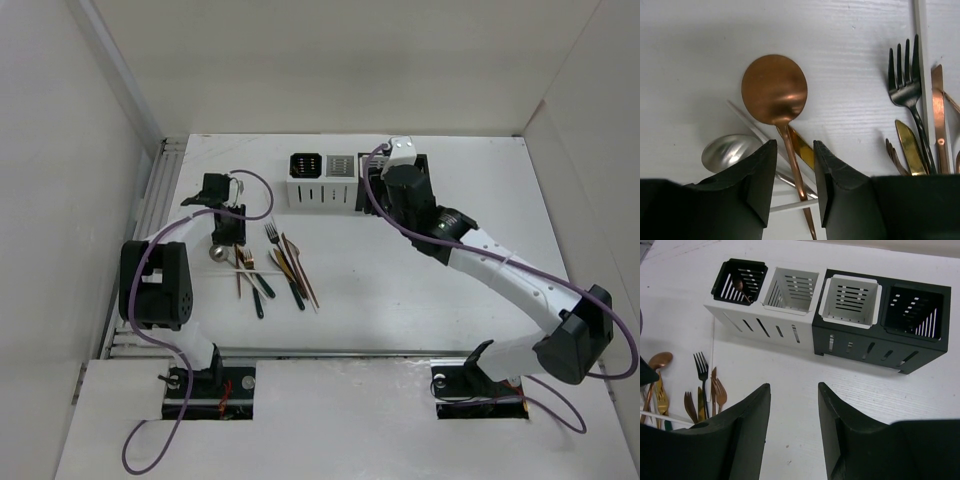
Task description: Sort the eating utensils into containers
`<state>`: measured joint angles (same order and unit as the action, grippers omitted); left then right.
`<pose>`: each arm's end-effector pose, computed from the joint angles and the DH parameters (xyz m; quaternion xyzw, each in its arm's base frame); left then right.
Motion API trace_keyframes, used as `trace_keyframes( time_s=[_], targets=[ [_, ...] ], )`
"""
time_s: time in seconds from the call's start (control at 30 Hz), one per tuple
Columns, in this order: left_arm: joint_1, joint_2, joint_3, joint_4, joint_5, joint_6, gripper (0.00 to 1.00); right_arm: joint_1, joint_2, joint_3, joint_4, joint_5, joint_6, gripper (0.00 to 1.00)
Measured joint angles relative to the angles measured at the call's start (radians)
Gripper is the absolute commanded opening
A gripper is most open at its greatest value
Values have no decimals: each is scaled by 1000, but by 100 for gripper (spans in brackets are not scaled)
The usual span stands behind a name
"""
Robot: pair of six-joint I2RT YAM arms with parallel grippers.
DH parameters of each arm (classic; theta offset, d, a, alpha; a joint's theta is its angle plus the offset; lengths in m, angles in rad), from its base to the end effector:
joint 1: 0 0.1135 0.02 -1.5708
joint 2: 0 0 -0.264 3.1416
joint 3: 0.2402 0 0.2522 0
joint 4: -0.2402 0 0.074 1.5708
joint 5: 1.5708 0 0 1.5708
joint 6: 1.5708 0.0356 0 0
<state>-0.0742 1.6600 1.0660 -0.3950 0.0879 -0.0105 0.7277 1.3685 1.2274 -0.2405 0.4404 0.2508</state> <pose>0.3391 -0.0283 0.1976 0.0431 0.9562 -0.0542 0.2845 0.2464 0.1992 0.3575 -0.0720 0.8144 0.0972 0.5676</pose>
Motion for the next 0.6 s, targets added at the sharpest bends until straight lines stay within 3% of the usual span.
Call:
trace_keyframes(
  time_s=[0.23, 0.37, 0.4, 0.47, 0.6],
  targets=[
    [8, 77, -2, 35, -9, -21, 26, 0, -7, 0, 0, 0, -7, 48],
    [18, 82, -5, 47, -7, -26, 16, 0, -7, 0, 0, 0, -13, 48],
    [21, 84, -4, 49, -6, -29, 8, 0, -7, 0, 0, 0, -14, 48],
    [24, 87, -3, 59, -6, -38, 0, 0, -7, 0, 0, 0, -16, 48],
    [31, 93, 6, 71, 3, -45, 0, 0, -7, 0, 1, -2, -20, 49]
  ],
)
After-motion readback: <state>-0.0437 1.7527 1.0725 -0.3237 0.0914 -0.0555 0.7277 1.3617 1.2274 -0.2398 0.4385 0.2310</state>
